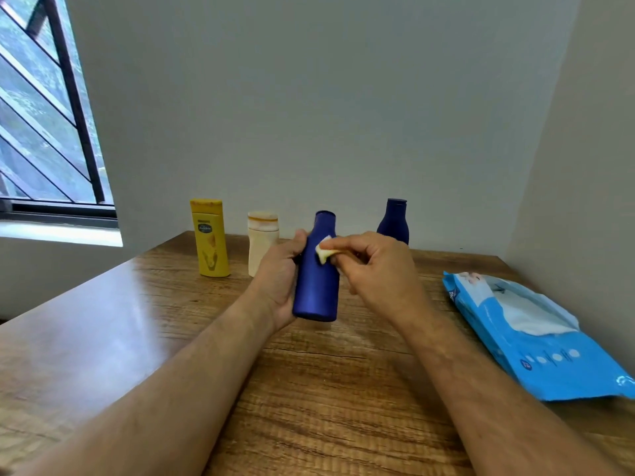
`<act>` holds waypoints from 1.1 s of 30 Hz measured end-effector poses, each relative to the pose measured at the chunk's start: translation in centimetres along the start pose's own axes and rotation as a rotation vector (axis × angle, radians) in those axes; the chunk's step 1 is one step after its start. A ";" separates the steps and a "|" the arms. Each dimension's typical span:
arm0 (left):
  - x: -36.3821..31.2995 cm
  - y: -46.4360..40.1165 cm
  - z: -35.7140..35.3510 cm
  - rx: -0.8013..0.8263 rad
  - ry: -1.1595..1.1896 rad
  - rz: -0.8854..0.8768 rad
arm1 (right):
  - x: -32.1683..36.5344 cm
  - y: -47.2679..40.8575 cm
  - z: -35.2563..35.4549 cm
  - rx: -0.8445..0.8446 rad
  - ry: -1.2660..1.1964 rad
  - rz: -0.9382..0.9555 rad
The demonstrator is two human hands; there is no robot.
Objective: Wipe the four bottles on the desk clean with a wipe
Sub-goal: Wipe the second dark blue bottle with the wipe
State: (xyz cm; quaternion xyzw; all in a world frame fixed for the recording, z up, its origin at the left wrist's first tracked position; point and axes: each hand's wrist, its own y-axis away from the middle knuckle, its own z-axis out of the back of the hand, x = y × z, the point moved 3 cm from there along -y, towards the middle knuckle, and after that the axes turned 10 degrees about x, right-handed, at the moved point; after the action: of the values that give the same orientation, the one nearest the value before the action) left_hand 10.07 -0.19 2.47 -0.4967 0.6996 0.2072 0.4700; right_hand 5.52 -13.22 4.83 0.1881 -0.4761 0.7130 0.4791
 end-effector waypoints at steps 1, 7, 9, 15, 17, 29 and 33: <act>0.1 0.1 -0.2 0.014 -0.026 0.006 | -0.1 0.0 0.1 -0.028 -0.006 -0.006; -0.6 0.2 0.0 -0.001 0.018 -0.010 | 0.8 0.3 -0.6 0.159 -0.065 -0.038; -1.0 0.1 0.3 -0.041 0.087 -0.035 | 1.2 0.6 -1.1 0.308 -0.038 -0.058; -0.8 0.4 0.0 -0.010 0.061 -0.038 | 1.0 0.3 -0.3 0.087 -0.083 -0.021; -0.6 0.4 -0.3 0.018 0.054 -0.027 | 0.7 0.1 0.4 -0.051 -0.114 -0.015; 0.0 0.5 -0.5 0.018 -0.034 0.121 | 1.3 0.5 -0.6 0.223 -0.112 -0.043; 1.1 0.5 -0.9 0.107 -0.065 0.243 | 0.8 0.5 -0.3 0.054 -0.089 -0.085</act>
State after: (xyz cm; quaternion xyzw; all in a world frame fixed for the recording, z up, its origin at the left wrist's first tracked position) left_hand 9.16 -1.20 1.91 -0.3755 0.7490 0.2413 0.4897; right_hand 4.77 -12.59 4.97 0.2525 -0.4689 0.6957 0.4821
